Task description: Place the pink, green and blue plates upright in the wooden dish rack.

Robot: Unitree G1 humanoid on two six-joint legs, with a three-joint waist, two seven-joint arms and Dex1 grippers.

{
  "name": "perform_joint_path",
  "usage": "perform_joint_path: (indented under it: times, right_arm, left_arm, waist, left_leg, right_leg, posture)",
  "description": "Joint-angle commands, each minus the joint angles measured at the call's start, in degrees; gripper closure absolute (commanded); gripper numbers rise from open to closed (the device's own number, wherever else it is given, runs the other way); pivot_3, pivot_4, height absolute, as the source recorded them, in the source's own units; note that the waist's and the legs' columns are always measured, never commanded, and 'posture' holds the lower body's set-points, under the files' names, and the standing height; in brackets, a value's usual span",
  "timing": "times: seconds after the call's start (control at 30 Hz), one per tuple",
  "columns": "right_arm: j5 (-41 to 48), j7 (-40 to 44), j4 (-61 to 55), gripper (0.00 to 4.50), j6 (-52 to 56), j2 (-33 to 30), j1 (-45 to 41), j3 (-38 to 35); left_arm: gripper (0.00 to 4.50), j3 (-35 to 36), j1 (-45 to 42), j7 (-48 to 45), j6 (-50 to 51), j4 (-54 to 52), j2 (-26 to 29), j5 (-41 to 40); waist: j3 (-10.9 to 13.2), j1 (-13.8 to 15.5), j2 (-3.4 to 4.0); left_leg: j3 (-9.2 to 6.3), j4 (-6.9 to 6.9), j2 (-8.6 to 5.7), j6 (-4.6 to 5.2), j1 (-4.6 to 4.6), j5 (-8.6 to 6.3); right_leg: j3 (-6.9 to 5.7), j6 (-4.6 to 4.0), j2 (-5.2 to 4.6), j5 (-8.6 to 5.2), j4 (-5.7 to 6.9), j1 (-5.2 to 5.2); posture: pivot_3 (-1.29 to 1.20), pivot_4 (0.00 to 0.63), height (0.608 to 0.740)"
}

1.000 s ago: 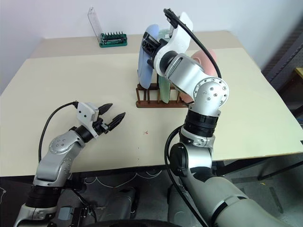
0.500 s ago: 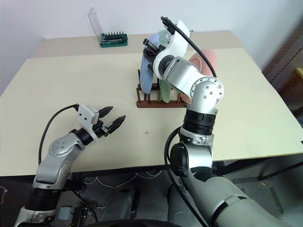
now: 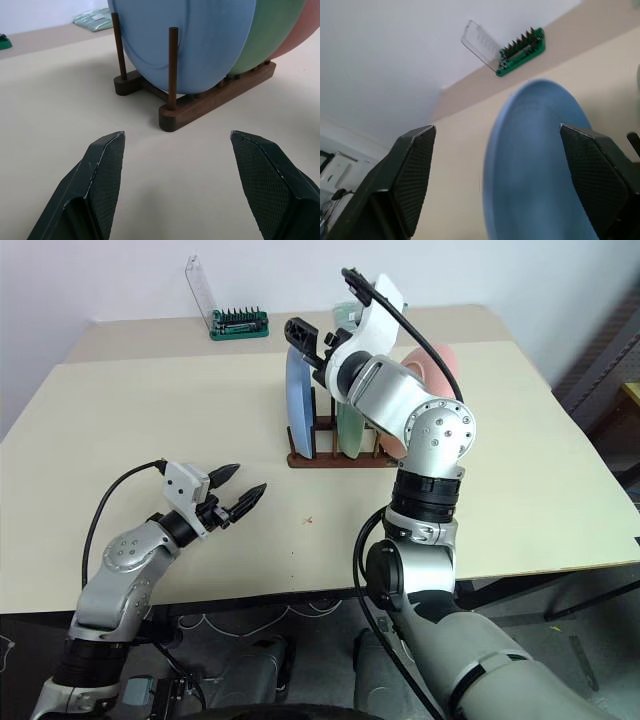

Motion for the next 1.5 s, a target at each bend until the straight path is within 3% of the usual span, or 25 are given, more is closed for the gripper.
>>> perform_joint_path:
  times: [0.03,0.17,0.27,0.37,0.43,0.53,0.57,0.63,0.87,0.97,1.27,1.5]
  right_arm:
    - [-0.2,6.3,-3.3,0.37,-2.4,-2.6,-3.8,2.5]
    - [-2.2,14.4,-4.8,0.37,-4.1,-7.6,-5.0,5.3]
    - [-5.8,27.3,-9.5,0.37,-7.2,-17.9,-3.5,9.2]
    - [-13.6,44.4,-16.2,1.6,-14.5,-32.6,3.2,16.3]
    - [-17.0,50.2,-17.9,2.63,-18.4,-37.6,6.1,18.6]
    - [-19.3,57.4,-14.8,4.22,-20.2,-48.8,17.3,10.6]
    - [-21.3,58.0,-13.1,4.47,-20.8,-52.3,21.0,8.5]
    - [-24.6,57.5,-11.1,4.47,-22.5,-55.5,24.7,7.5]
    - [-30.8,57.5,-8.5,4.47,-26.0,-57.0,28.4,6.8]
    - [-36.7,57.6,-6.7,4.47,-28.4,-56.9,30.3,11.6]
    - [-36.0,62.4,-8.8,4.47,-30.7,-52.3,26.6,14.3]
    - [-39.3,61.9,-6.0,4.47,-30.8,-53.0,27.6,13.6]
  left_arm:
    - [1.02,-0.1,-0.1,-0.2,-0.9,-2.0,-0.2,0.0]
    - [1.02,-0.4,-0.3,-0.2,-1.1,-1.5,-0.5,0.2]
    - [1.02,-0.7,-0.5,-0.6,-1.3,-1.3,-0.8,0.1]
    - [1.02,-1.1,-0.7,-1.7,-0.9,-1.1,-0.9,-0.4]
    - [1.02,-1.3,-0.8,-2.2,-0.7,-1.1,-0.8,-0.6]
    - [1.02,-4.0,-1.5,-6.1,0.4,-0.2,-0.7,-1.7]
    - [1.02,-5.0,-2.2,-7.2,0.5,0.6,-0.8,-1.7]
    - [1.02,-5.7,-3.3,-8.2,0.5,1.9,-1.1,-1.7]
    - [1.02,-6.2,-5.3,-9.4,0.0,3.7,-1.5,-1.1]
    - [1.02,-6.0,-4.9,-9.3,0.4,2.9,-1.3,-1.3]
    - [1.02,-5.1,-2.6,-7.3,1.6,-0.6,-0.8,-1.3]
    - [1.02,-5.0,-3.1,-6.7,1.0,0.0,-0.8,-0.8]
  waist:
    - [0.0,0.0,0.03]
    - [0.0,0.0,0.04]
    - [0.1,0.3,0.07]
    - [0.1,0.6,0.08]
    - [0.1,0.3,0.1]
    - [0.1,0.3,0.13]
    - [0.1,0.9,0.12]
    - [0.1,1.5,0.2]
    - [0.2,0.3,0.4]
    - [0.2,0.6,0.38]
    - [0.2,0.6,0.39]
    - [0.2,0.8,0.37]
  left_leg:
    - [0.0,0.0,0.0,0.0,0.0,0.0]
    - [0.0,0.0,0.0,0.01,-0.01,-0.01]
    - [0.0,0.02,0.0,0.02,-0.03,-0.01]
    - [-0.09,0.1,-0.04,0.14,-0.12,-0.08]
    - [-0.05,0.03,-0.02,0.22,-0.1,-0.13]
    - [0.15,0.06,0.03,0.3,-0.08,-0.18]
    - [0.13,0.08,0.03,0.31,-0.08,-0.18]
    - [0.14,0.19,-0.02,0.36,-0.17,-0.21]
    - [0.48,0.1,0.09,0.41,-0.04,-0.24]
    - [0.48,0.15,0.06,0.42,-0.07,-0.25]
    - [0.47,0.17,0.04,0.42,-0.08,-0.25]
    - [0.45,0.21,0.02,0.42,-0.09,-0.25]
  right_leg:
    - [0.0,0.0,0.0,0.0,0.0,0.0]
    - [0.0,0.01,0.0,0.0,-0.01,0.0]
    - [-0.03,0.01,0.0,-0.01,-0.06,0.03]
    - [-0.22,0.11,-0.06,-0.07,-0.32,0.22]
    - [-0.22,0.13,-0.05,-0.06,-0.7,0.34]
    - [-0.14,0.14,-0.06,-0.04,-0.78,0.36]
    - [-0.15,0.13,-0.06,-0.05,-0.78,0.39]
    - [-0.16,0.13,-0.12,-0.05,-0.9,0.46]
    - [0.09,0.09,-0.1,-0.02,-0.86,0.36]
    - [0.09,0.1,-0.13,-0.02,-0.89,0.36]
    - [0.1,0.1,-0.14,-0.01,-0.88,0.37]
    - [0.09,0.1,-0.15,-0.01,-0.89,0.39]
  posture:
    - [0.0,0.15,0.74]
    - [0.0,0.15,0.74]
    - [0.0,0.15,0.74]
    - [0.0,0.15,0.74]
    - [0.0,0.15,0.74]
    - [0.0,0.15,0.74]
    - [0.0,0.15,0.74]
    - [0.0,0.15,0.74]
    - [0.0,0.15,0.74]
    - [0.0,0.15,0.74]
    - [0.0,0.15,0.74]
    - [0.0,0.15,0.74]
